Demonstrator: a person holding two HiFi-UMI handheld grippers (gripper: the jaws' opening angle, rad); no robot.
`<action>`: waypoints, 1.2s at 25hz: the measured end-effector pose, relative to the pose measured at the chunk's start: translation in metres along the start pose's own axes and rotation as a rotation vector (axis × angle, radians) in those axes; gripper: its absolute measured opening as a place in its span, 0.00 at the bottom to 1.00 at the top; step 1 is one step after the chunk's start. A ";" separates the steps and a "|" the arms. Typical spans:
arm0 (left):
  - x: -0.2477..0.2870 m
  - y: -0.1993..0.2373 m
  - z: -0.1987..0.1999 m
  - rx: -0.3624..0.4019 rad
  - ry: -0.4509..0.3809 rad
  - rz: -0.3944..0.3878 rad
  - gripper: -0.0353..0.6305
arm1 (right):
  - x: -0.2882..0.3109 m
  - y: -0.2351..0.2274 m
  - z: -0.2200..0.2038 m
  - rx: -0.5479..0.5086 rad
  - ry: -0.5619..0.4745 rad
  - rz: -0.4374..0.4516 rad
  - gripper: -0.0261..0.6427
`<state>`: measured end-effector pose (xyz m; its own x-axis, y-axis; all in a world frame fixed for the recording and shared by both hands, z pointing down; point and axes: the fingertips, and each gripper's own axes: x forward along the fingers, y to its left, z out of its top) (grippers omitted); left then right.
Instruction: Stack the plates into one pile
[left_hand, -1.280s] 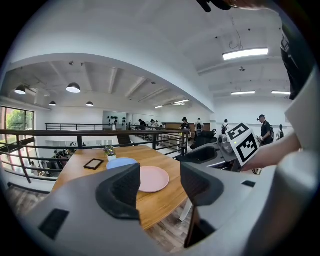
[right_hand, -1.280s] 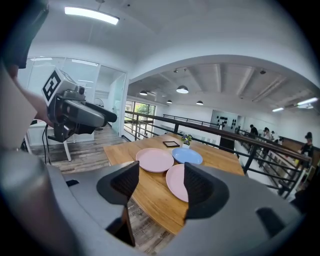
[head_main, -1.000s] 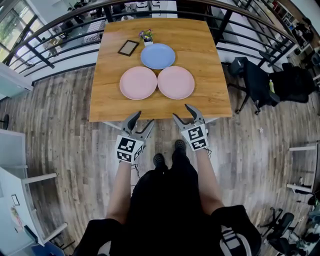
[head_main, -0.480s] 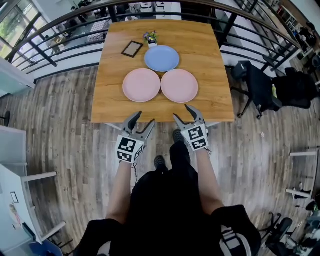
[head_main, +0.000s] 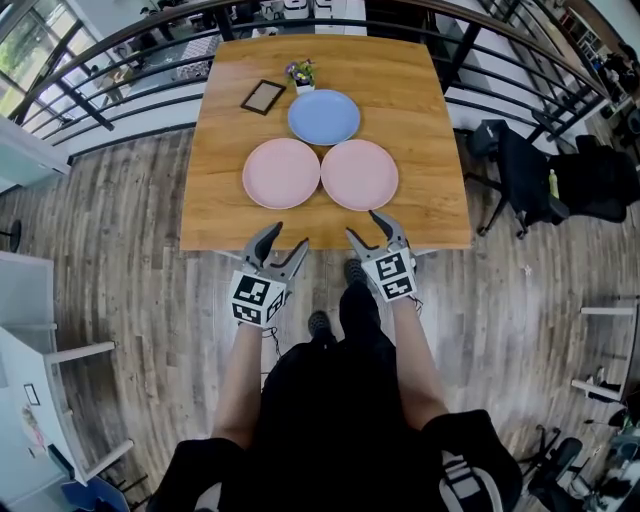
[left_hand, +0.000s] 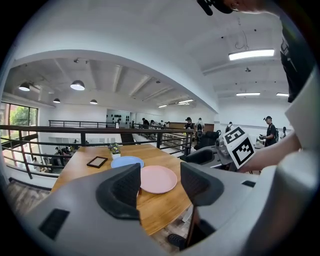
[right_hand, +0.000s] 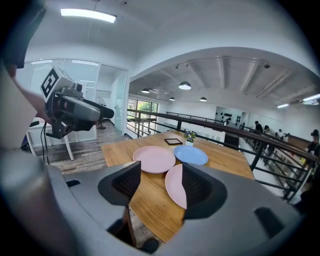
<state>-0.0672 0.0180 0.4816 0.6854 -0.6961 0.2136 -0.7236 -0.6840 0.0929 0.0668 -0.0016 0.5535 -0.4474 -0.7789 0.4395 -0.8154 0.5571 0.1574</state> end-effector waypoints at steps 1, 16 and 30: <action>0.004 0.001 -0.001 0.002 0.005 -0.001 0.44 | 0.003 -0.002 -0.001 0.001 0.003 0.002 0.44; 0.070 0.017 -0.014 -0.033 0.077 -0.015 0.44 | 0.043 -0.052 -0.020 0.024 0.063 0.031 0.43; 0.106 0.033 -0.049 -0.101 0.162 0.000 0.44 | 0.082 -0.063 -0.058 0.054 0.131 0.103 0.41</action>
<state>-0.0225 -0.0678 0.5554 0.6694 -0.6462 0.3665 -0.7336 -0.6529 0.1886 0.1030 -0.0844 0.6309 -0.4808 -0.6720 0.5633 -0.7877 0.6132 0.0592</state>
